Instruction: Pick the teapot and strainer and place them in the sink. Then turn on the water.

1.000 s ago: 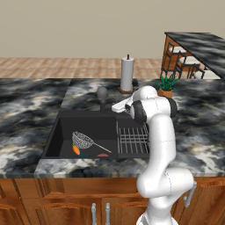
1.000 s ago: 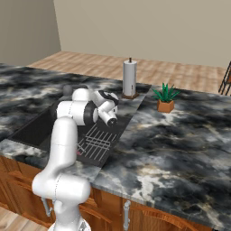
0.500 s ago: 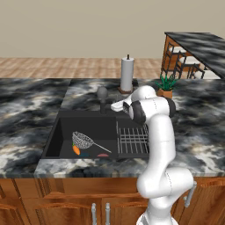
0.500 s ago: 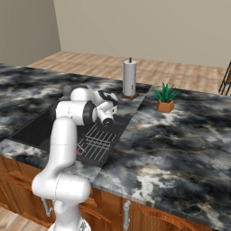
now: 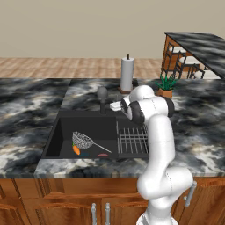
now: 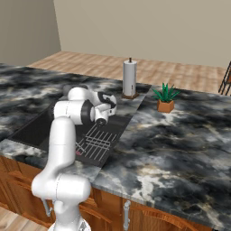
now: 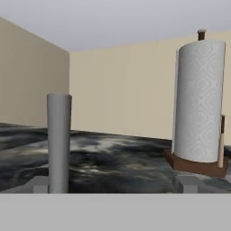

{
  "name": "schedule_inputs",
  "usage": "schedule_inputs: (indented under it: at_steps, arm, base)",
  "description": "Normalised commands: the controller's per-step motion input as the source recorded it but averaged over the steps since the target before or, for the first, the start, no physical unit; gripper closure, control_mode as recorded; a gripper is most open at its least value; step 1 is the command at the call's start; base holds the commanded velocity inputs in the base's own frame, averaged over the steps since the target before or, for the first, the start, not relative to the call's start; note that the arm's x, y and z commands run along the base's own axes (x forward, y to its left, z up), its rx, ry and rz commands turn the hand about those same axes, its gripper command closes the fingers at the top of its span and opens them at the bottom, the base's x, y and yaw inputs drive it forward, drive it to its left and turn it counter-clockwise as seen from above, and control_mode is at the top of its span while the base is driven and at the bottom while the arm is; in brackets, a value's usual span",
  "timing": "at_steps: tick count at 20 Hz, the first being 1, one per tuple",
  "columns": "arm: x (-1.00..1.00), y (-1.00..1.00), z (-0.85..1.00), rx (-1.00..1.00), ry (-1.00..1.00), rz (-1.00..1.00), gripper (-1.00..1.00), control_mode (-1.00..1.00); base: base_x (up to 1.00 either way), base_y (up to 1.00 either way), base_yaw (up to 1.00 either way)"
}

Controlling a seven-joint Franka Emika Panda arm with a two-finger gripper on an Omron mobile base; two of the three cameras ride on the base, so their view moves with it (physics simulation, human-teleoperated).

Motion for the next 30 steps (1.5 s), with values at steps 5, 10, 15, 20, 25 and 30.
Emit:
schedule_inputs:
  at_steps: [5, 10, 15, 20, 25, 30]
  arm:
    - [0.0, -0.09, 0.0, 0.0, 0.0, -0.1, -1.0, -1.0]
    - [0.0, -0.22, 0.0, 0.0, 0.0, -0.06, -1.0, -1.0]
    - [0.0, -0.29, -0.02, 0.0, 0.0, -0.05, -1.0, -1.0]
    - [0.0, -0.35, -0.04, 0.02, 0.0, -0.05, -1.0, -1.0]
    - [0.0, -0.47, -0.06, 0.07, 0.0, -0.08, -1.0, -1.0]
    - [-0.03, -0.56, -0.1, 0.13, 0.0, -0.11, -1.0, -1.0]
  base:
    - [0.0, 0.0, 0.0]
    - [0.0, 0.0, 0.0]
    - [0.0, 0.0, 0.0]
    - [0.0, 0.0, 0.0]
    - [0.0, 0.0, 0.0]
    - [0.0, 0.0, 0.0]
